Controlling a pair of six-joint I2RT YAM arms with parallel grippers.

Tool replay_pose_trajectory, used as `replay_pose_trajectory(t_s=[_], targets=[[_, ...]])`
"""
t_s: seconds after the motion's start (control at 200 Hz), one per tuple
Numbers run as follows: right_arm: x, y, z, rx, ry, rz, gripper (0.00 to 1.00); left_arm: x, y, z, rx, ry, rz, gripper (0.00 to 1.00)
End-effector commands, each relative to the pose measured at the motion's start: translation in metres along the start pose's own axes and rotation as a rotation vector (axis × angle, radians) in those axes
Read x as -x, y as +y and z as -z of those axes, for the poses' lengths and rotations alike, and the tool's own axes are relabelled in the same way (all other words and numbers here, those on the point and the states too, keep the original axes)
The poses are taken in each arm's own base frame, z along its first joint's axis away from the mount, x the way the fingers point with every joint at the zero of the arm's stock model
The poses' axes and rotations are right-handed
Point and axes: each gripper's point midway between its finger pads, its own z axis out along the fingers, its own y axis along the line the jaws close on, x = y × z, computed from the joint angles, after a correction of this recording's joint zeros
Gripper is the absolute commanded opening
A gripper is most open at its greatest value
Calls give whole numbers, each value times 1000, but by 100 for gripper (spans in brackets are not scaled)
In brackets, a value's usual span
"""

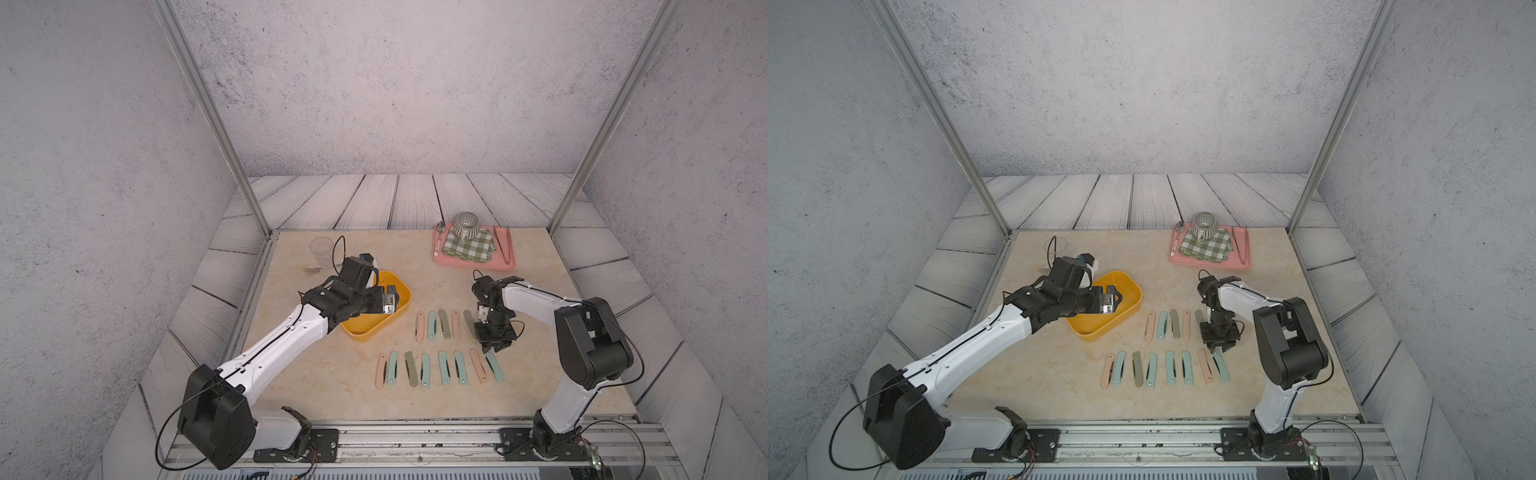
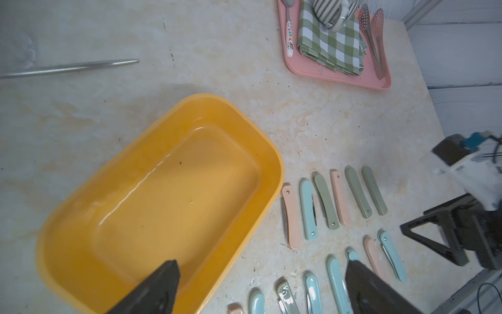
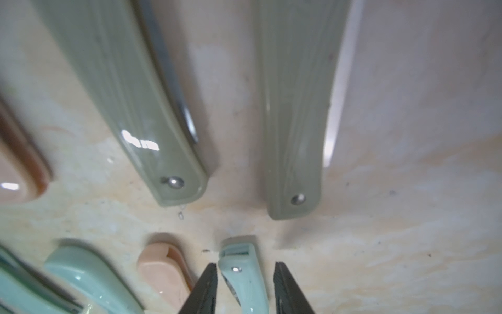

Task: Take the fruit knife out of the storage box
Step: Place the fruit knife at the center of the board, then reset both arms

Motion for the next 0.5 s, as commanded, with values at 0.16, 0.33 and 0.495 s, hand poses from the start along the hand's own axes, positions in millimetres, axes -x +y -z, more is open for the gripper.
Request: replay_pose_trajectory(t_s=[0.16, 0.33, 0.495], targets=[[-2, -7, -6, -37, 13, -14, 23, 10, -5, 0, -21, -14, -9, 99], [-1, -10, -5, -55, 2, -17, 28, 10, -3, 0, -14, -14, -12, 99], [1, -12, 0, -61, -12, -26, 34, 10, -4, -1, -15, -11, -12, 99]])
